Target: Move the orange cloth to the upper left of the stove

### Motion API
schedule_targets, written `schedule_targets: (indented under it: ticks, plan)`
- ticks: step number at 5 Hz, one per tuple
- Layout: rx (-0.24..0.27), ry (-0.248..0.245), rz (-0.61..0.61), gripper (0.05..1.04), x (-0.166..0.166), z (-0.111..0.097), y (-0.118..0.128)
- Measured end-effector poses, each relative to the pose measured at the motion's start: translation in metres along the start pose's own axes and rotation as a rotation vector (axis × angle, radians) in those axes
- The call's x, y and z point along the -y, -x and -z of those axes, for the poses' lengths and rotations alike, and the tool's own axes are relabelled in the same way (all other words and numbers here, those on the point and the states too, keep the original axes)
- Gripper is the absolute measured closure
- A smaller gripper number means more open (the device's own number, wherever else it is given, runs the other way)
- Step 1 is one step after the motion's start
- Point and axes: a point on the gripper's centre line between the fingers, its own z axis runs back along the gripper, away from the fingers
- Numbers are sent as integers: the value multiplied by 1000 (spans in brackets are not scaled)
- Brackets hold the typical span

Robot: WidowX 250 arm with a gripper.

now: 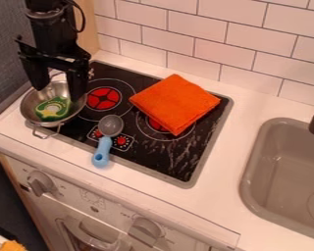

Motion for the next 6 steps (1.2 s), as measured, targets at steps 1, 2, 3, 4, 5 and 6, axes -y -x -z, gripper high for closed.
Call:
schedule_targets:
  ticks: [1,2,3,4,5,6]
  plan:
    - [-26,14,-3,82,2,9,1]
    - [-14,39,33,82,23,10,-7]
    - [-30,53,71,82,46,17,-21]
    - [-25,58,110,82,76,15,-40]
    - [5,53,149,82,100,17,-66]
    - [28,44,156,82,118,24,-95]
